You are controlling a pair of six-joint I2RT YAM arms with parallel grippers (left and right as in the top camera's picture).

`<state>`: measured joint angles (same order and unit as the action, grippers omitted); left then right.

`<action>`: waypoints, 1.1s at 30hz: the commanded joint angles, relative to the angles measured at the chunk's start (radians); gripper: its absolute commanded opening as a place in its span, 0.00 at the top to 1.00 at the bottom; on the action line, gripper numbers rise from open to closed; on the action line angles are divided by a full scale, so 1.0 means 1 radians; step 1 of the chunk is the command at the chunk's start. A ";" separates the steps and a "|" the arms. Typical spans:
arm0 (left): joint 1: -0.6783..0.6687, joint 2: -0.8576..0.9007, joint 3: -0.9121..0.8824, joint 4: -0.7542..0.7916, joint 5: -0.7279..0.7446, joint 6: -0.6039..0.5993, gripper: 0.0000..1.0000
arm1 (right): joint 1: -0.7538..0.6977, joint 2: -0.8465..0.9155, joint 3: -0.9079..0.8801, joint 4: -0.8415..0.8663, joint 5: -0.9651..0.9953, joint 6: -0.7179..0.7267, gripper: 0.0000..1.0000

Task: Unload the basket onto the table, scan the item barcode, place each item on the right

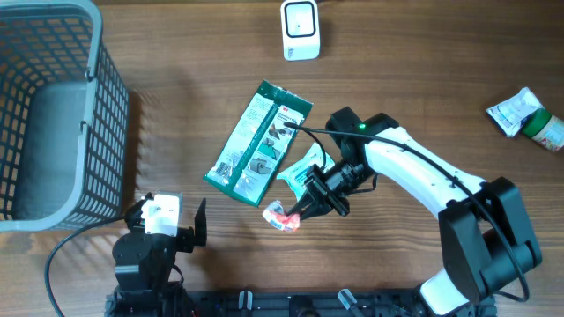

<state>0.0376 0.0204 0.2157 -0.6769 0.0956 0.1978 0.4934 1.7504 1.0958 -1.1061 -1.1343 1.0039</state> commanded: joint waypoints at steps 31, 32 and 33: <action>-0.002 -0.006 -0.001 0.003 0.008 0.012 0.00 | -0.011 0.069 0.077 1.452 1.448 -0.449 0.95; -0.002 -0.006 -0.001 0.003 0.008 0.011 0.00 | -0.018 0.101 0.077 1.541 1.425 -0.492 0.96; -0.002 -0.006 -0.001 0.003 0.008 0.011 0.00 | -0.025 0.138 0.077 1.631 1.404 -0.532 0.96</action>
<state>0.0368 0.0208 0.2157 -0.6758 0.0956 0.1978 0.4820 1.7962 1.1648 0.3996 0.0727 0.5713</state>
